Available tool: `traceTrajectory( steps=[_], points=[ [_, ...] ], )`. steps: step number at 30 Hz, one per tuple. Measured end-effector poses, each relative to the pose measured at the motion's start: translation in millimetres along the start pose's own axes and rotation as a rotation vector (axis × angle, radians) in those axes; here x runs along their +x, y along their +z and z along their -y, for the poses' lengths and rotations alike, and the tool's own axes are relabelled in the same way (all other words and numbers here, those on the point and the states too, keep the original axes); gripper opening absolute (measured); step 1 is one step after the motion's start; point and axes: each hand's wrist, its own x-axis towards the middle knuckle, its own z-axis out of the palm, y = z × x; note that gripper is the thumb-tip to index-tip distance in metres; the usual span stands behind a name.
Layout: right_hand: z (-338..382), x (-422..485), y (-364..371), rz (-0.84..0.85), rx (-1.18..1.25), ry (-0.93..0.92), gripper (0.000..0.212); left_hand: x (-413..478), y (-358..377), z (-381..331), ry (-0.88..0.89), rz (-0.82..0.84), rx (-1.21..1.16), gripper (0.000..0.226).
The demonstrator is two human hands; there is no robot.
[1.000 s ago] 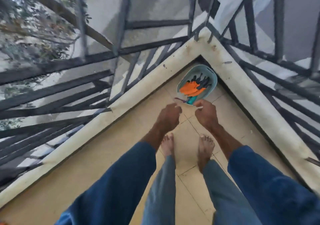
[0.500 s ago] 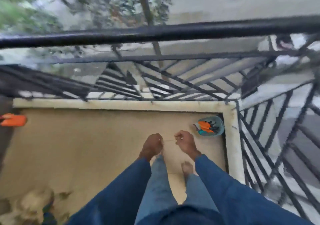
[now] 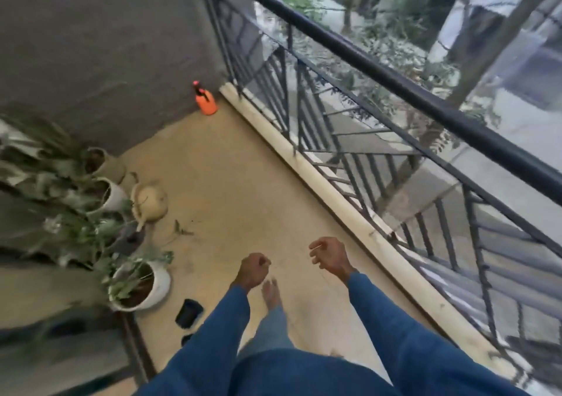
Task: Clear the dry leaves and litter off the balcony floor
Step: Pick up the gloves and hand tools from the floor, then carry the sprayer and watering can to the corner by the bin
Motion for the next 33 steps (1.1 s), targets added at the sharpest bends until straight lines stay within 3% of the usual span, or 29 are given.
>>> traceTrajectory(
  steps=[15, 19, 23, 28, 33],
  points=[
    [245, 146, 138, 0.196, -0.065, -0.068, 0.021, 109, -240, 54, -0.088, -0.226, -0.361, 0.018],
    [301, 201, 158, 0.258, -0.044, -0.027, 0.020, 150, -283, 49, -0.149, -0.348, -0.543, 0.027],
    [348, 261, 174, 0.289, -0.129, -0.072, 0.019, 201, -328, 37, -0.240, -0.452, -0.672, 0.016],
    [417, 365, 191, 0.325, -0.156, -0.056, 0.022, 287, -394, 25, -0.282, -0.505, -0.733, 0.010],
    [497, 446, 200, 0.389, -0.056, 0.085, 0.020, 348, -463, -8, -0.302, -0.503, -0.753, 0.005]
  ],
)
